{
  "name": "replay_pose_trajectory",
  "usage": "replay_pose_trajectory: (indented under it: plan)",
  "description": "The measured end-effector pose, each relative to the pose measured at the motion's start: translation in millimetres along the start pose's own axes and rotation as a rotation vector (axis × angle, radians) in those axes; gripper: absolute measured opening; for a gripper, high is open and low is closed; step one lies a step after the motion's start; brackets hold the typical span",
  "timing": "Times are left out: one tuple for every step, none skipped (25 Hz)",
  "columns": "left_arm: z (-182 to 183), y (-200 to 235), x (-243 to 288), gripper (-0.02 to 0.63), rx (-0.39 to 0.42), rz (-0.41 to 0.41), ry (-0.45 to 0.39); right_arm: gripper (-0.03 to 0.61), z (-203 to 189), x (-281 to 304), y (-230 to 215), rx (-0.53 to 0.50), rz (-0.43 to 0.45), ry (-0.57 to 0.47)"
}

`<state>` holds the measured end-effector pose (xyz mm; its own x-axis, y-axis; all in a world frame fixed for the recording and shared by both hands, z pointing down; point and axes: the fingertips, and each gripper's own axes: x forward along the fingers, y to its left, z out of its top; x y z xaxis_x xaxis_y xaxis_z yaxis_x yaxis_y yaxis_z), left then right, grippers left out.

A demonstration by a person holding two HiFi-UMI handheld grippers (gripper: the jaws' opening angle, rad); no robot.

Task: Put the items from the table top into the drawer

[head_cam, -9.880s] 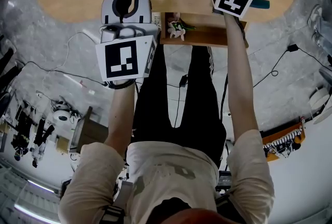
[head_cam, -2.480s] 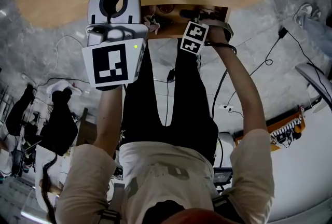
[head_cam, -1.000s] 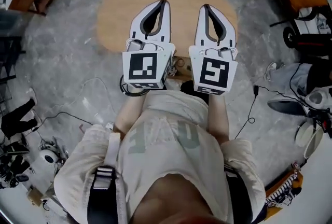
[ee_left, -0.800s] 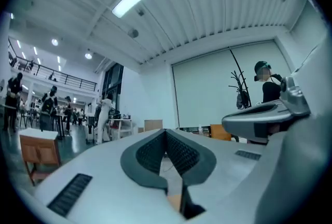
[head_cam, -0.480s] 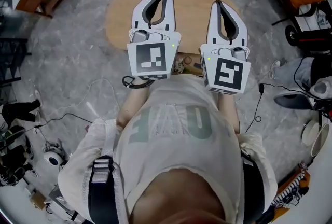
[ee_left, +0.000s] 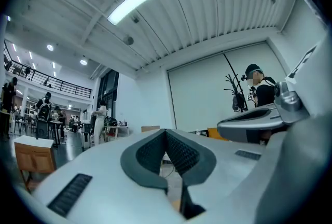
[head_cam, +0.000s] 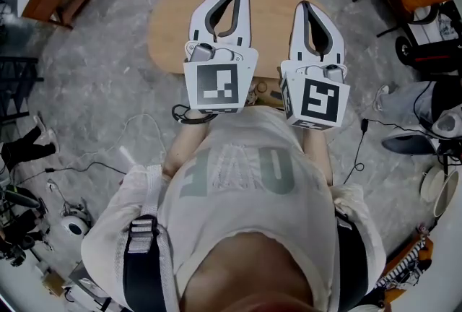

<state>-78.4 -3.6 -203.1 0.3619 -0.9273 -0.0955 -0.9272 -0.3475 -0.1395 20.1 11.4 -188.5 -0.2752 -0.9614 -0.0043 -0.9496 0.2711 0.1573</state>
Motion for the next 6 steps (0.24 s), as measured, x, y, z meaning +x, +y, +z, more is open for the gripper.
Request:
replay_pose_trajectory:
  plan:
    - [1.0, -0.7, 0.3, 0.006, -0.002, 0.000, -0.011, 0.003, -0.4, -0.4, -0.5, -0.001, -0.001, 0.000]
    - [2.6, -1.7, 0.7, 0.006, -0.006, 0.001, -0.024, 0.003, -0.4, -1.0, -1.5, -0.003, -0.001, 0.000]
    - [3.8, -2.7, 1.0, 0.006, -0.010, 0.001, -0.033, 0.003, -0.4, -1.6, -2.7, -0.004, -0.001, 0.000]
    - [4.6, -3.8, 1.2, 0.006, -0.013, 0.002, -0.038, 0.003, -0.3, -2.1, -3.9, -0.004, -0.001, 0.000]
    - [5.0, -4.8, 1.3, 0.006, -0.014, 0.002, -0.041, 0.003, -0.2, -2.7, -5.1, -0.004, -0.001, 0.000]
    - [5.3, -5.8, 1.5, 0.006, -0.014, 0.002, -0.042, 0.003, -0.2, -3.2, -6.3, -0.003, -0.001, 0.000]
